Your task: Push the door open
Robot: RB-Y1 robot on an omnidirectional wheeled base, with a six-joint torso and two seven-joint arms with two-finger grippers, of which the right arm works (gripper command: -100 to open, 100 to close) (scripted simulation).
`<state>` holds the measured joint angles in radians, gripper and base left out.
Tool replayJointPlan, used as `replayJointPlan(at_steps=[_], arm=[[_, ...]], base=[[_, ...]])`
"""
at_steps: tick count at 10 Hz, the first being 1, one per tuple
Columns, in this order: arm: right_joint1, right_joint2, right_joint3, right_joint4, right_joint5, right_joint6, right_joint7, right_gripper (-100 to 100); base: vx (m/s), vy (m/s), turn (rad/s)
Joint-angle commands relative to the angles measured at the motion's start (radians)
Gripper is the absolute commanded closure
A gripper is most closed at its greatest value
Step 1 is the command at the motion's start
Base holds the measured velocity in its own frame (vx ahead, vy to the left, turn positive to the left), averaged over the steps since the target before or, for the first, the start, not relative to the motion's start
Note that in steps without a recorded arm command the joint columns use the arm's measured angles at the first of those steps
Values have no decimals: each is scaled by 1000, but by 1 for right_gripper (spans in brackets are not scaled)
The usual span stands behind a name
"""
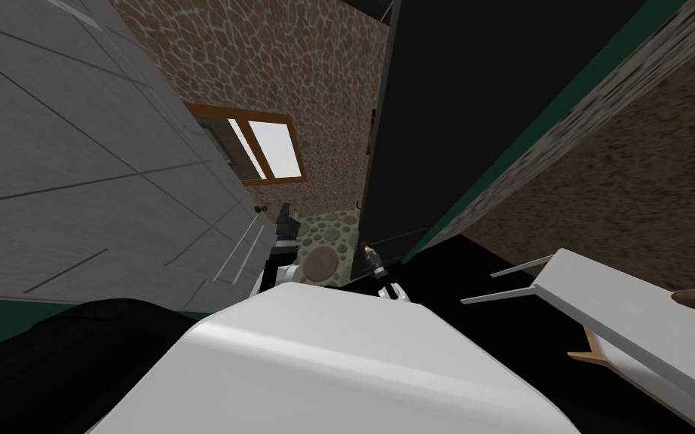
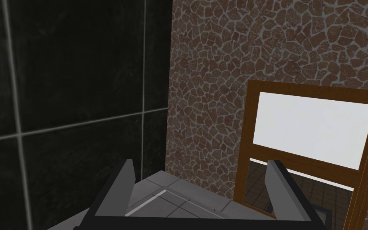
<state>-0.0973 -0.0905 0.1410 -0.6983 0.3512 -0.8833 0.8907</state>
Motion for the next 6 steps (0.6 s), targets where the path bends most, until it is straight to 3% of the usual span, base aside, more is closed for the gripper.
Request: replayJointPlan(at_steps=[1, 6], arm=[[1, -4, -5, -11, -24, 0, -50, 100], [6, -6, -9, -17, -74, 2, -168, 100]], base=[[28, 20, 61], [33, 21, 42]])
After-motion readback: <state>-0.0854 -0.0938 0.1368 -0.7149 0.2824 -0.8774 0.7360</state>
